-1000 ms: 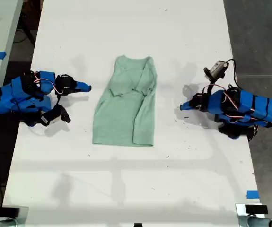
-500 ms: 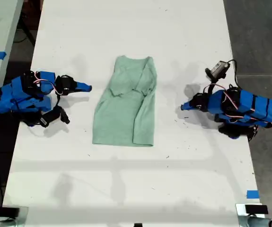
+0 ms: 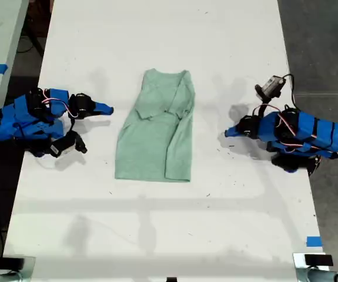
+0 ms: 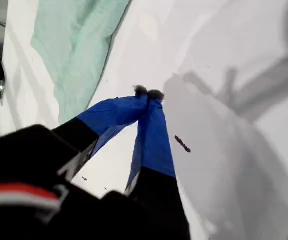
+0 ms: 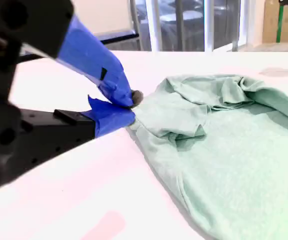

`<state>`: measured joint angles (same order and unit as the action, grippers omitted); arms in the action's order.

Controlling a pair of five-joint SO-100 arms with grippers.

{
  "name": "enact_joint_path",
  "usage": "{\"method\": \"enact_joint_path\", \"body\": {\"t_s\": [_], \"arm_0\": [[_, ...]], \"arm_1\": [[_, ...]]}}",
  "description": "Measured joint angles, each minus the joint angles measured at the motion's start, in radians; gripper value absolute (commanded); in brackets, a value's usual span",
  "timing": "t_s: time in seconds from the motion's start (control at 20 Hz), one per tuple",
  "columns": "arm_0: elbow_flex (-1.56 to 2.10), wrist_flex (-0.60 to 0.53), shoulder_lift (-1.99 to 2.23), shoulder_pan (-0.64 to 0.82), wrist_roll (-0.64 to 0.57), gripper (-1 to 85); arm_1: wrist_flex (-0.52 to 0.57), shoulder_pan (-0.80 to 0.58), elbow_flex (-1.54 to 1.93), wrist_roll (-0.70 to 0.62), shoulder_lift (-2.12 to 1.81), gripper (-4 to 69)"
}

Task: Fold t shirt

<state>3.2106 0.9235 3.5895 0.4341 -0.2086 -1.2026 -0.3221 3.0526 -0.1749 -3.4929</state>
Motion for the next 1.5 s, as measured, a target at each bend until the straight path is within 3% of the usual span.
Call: {"method": "enact_joint_path", "body": {"t_s": [1.5], "arm_0": [[0.000,0.000,0.000,0.009,0.015,-0.1]], "arm_1": [[-0.008,-0.015,0.003,0.014,0.000,-1.0]]}}
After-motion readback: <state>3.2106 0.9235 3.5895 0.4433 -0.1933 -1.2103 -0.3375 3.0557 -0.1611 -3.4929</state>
